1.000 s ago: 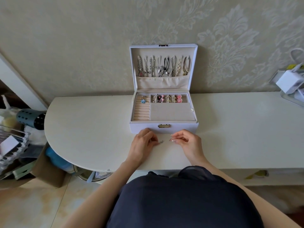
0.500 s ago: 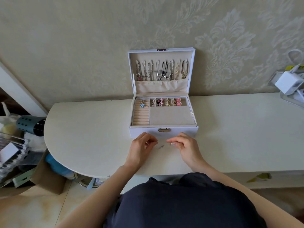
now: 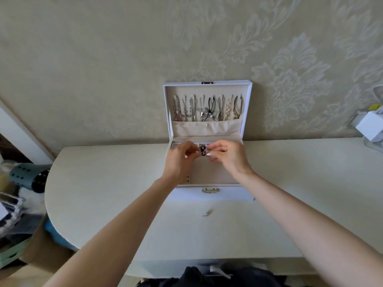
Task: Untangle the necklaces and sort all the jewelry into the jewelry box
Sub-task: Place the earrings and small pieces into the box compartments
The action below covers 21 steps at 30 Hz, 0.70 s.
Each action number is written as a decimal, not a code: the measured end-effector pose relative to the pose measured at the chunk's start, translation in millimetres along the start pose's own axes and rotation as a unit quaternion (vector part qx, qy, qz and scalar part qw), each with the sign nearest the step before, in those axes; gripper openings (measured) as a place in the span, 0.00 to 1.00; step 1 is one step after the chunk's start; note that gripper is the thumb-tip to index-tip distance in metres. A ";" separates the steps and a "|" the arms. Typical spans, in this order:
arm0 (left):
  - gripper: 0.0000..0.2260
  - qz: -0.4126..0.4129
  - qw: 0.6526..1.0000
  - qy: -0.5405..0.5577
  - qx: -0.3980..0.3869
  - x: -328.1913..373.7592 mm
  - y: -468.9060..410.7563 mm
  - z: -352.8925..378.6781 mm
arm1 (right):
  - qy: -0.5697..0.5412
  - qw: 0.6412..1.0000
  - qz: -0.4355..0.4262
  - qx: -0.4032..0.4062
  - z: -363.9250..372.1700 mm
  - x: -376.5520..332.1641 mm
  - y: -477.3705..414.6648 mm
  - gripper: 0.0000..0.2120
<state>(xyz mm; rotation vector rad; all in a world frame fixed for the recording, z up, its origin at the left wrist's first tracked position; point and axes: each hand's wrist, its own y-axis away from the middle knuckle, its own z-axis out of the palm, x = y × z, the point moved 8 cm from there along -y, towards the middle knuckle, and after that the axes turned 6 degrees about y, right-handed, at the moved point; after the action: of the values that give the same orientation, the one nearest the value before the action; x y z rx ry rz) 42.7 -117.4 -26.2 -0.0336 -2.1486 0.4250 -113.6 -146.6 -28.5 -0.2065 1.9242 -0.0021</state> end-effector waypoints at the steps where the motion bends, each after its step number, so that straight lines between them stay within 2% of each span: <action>1: 0.04 -0.008 1.000 -0.011 -0.006 -4.1 -3.6 1.8 | -0.001 1.000 0.008 -0.006 5.7 2.3 -4.6 0.05; 4: 0.04 -0.021 0.999 -0.034 -0.009 -11.2 -8.6 1.9 | 0.012 1.000 0.007 -0.004 18.3 6.6 -14.1 0.04; 14: 0.02 -0.022 0.994 -0.106 -0.007 -12.7 -8.3 1.5 | 0.206 0.977 -0.058 -0.023 35.5 8.0 -21.7 0.04; 21: 0.04 -0.015 0.991 -0.133 -0.012 -11.2 -6.5 1.7 | 0.224 0.972 -0.072 -0.010 30.4 8.5 -22.3 0.03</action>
<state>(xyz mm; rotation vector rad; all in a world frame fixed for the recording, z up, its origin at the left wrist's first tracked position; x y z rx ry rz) 48.7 -126.1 -34.0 0.0438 -2.4137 0.4043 -85.2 -166.8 -45.0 -0.3858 2.3546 -0.1371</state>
